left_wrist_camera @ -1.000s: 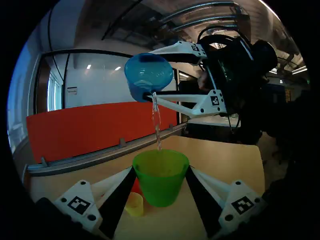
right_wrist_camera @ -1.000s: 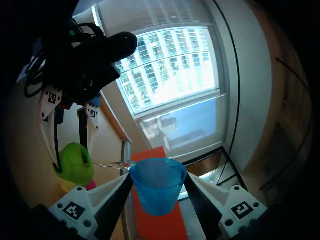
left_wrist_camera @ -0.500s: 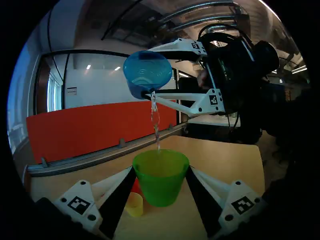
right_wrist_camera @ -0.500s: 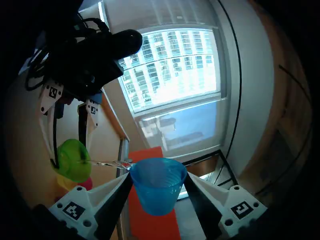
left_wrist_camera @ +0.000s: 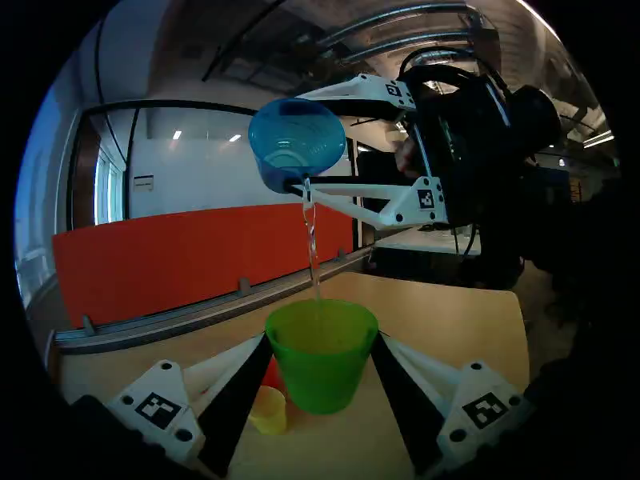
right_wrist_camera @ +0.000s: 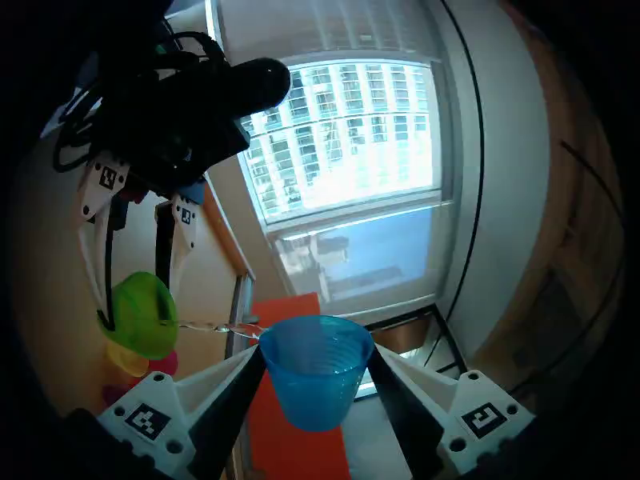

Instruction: Pour water

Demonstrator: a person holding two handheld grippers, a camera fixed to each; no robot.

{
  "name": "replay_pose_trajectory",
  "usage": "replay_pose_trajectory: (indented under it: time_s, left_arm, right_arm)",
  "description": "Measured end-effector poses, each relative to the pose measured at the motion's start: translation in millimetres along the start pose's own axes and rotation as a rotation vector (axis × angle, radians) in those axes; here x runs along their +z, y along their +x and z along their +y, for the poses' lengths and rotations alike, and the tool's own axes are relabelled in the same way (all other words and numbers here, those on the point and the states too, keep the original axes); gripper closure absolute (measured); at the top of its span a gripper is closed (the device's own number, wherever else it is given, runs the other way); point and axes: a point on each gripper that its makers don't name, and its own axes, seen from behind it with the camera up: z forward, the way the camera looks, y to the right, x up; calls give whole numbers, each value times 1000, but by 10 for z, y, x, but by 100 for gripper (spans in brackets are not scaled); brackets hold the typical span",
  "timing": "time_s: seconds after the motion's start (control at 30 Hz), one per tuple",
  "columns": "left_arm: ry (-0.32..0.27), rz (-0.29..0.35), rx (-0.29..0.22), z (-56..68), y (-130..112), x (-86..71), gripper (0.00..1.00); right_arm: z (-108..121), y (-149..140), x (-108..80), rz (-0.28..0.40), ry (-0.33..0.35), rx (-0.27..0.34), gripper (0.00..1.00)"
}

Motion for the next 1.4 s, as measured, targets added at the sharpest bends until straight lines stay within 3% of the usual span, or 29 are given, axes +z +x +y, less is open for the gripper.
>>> replay_pose_trajectory:
  time_s: [1.4]
  left_arm:
    - [-1, 19, 8, 25, 83, -6, 14]
  right_arm:
    - [116, 118, 24, 8, -17, -149, 9]
